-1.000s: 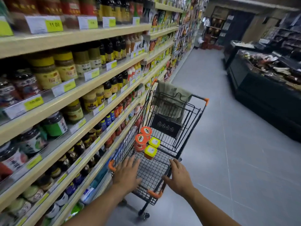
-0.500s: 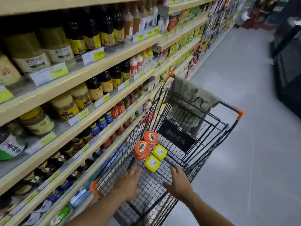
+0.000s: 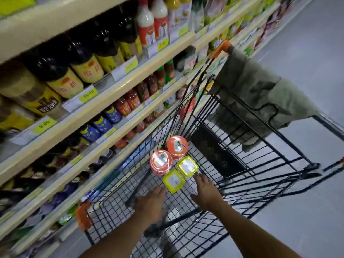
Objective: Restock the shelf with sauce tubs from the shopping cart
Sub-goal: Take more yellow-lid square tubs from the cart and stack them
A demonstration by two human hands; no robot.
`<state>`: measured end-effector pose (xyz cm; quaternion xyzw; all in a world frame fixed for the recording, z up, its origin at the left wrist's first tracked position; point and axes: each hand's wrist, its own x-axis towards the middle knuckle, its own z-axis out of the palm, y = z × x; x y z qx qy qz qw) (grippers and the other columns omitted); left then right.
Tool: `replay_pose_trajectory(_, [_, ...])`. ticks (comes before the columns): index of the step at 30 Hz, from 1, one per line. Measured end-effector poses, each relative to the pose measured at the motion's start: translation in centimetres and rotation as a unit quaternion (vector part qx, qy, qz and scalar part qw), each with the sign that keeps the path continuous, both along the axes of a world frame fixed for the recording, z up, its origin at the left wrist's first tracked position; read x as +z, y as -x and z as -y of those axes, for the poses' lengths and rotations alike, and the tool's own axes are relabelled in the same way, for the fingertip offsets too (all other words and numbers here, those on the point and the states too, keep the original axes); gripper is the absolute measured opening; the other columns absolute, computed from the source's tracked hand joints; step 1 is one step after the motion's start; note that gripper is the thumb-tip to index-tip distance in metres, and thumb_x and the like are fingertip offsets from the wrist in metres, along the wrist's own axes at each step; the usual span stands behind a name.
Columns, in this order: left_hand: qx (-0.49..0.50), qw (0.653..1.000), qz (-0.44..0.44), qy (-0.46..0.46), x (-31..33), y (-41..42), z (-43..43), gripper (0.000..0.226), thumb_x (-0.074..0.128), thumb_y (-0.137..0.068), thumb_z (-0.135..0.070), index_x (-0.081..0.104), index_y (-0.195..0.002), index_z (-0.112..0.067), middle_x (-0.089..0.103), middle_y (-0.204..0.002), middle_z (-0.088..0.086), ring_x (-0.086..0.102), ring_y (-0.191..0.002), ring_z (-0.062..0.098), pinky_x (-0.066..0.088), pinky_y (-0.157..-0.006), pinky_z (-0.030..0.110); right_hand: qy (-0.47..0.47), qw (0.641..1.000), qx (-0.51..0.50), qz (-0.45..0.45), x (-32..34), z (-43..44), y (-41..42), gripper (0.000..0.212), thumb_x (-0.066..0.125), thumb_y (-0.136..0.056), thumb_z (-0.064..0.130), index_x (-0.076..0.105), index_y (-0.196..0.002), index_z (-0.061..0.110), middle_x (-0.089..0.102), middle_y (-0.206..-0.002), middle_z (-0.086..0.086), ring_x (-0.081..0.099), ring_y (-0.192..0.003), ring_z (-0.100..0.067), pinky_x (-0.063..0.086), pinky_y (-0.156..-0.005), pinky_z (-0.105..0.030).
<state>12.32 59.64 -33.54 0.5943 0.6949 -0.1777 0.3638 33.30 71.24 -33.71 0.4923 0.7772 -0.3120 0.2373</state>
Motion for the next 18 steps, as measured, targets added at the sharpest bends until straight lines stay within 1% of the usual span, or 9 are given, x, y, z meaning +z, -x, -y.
replay_pose_trajectory(2, [0.014, 1.0, -0.006, 0.004, -1.2, -0.8, -1.2, 0.086, 0.061, -0.098, -0.041, 0.006, -0.163, -0.026, 0.012, -0.17, 0.002, 0.036, -0.147, 0.028, 0.042, -0.106, 0.045, 0.014, 1.0, 0.009, 0.008, -2.1, -1.4, 0.0, 0.087, 0.055, -0.097, 0.048, 0.004, -0.161, 0.017, 0.006, -0.167, -0.014, 0.016, -0.152, -0.036, 0.021, -0.123, -0.047])
replay_pose_trajectory(5, [0.057, 0.998, -0.009, 0.012, -3.6, -1.8, -2.7, 0.088, 0.061, -0.097, -0.044, 0.006, -0.163, -0.024, 0.011, -0.17, 0.005, 0.036, -0.147, 0.029, 0.042, -0.107, 0.046, 0.021, 1.0, 0.014, 0.009, -5.2, -3.3, 0.1, 0.087, 0.059, -0.095, 0.043, 0.008, -0.16, 0.016, 0.011, -0.166, -0.015, 0.016, -0.152, -0.034, 0.02, -0.123, -0.046])
replay_pose_trajectory(9, [0.079, 0.996, -0.028, 0.02, -7.3, -2.4, -3.9, 0.098, 0.063, -0.094, -0.051, -0.001, -0.162, -0.023, 0.013, -0.169, 0.011, 0.046, -0.139, 0.032, 0.048, -0.102, 0.045, 0.025, 0.999, 0.035, 0.021, -8.8, -5.7, 0.5, 0.089, 0.061, -0.094, 0.039, 0.006, -0.16, 0.016, 0.008, -0.166, -0.019, 0.017, -0.151, -0.038, 0.025, -0.121, -0.046])
replay_pose_trajectory(12, [0.078, 0.995, -0.056, 0.025, -9.6, -2.5, -4.8, 0.109, 0.062, -0.09, -0.063, -0.008, -0.162, -0.021, 0.013, -0.168, 0.016, 0.05, -0.135, 0.032, 0.049, -0.098, 0.045, 0.007, 0.999, 0.032, 0.001, -11.3, -7.1, 1.1, 0.093, 0.068, -0.089, 0.035, 0.009, -0.159, 0.019, 0.008, -0.165, -0.016, 0.019, -0.149, -0.036, 0.025, -0.119, -0.042])
replay_pose_trajectory(15, [0.084, 0.994, -0.072, 0.026, -11.6, -2.4, -5.6, 0.113, 0.061, -0.089, -0.068, -0.011, -0.162, -0.019, 0.009, -0.169, 0.017, 0.05, -0.136, 0.033, 0.043, -0.104, 0.051, 0.005, 0.999, 0.047, -0.005, -13.5, -8.1, 1.7, 0.104, 0.069, -0.09, 0.038, -0.005, -0.16, 0.017, -0.005, -0.167, -0.015, 0.011, -0.152, -0.036, 0.022, -0.122, -0.043])
replay_pose_trajectory(16, [0.088, 0.993, -0.073, 0.023, -12.3, -2.3, -5.8, 0.115, 0.061, -0.088, -0.068, -0.012, -0.161, -0.019, 0.011, -0.169, 0.018, 0.051, -0.135, 0.032, 0.043, -0.104, 0.05, -0.001, 0.999, 0.052, -0.01, -14.2, -8.4, 1.9, 0.108, 0.07, -0.089, 0.039, -0.008, -0.16, 0.017, -0.007, -0.167, -0.014, 0.011, -0.152, -0.037, 0.022, -0.121, -0.044])
replay_pose_trajectory(18, [0.1, 0.993, -0.065, 0.019, -13.6, -2.2, -6.0, 0.117, 0.064, -0.086, -0.067, -0.014, -0.161, -0.021, 0.018, -0.166, 0.02, 0.054, -0.13, 0.032, 0.048, -0.099, 0.045, -0.007, 0.998, 0.052, -0.024, -15.5, -8.7, 2.2, 0.114, 0.075, -0.084, 0.036, -0.008, -0.16, 0.018, -0.006, -0.168, -0.014, 0.017, -0.15, -0.038, 0.028, -0.118, -0.045])
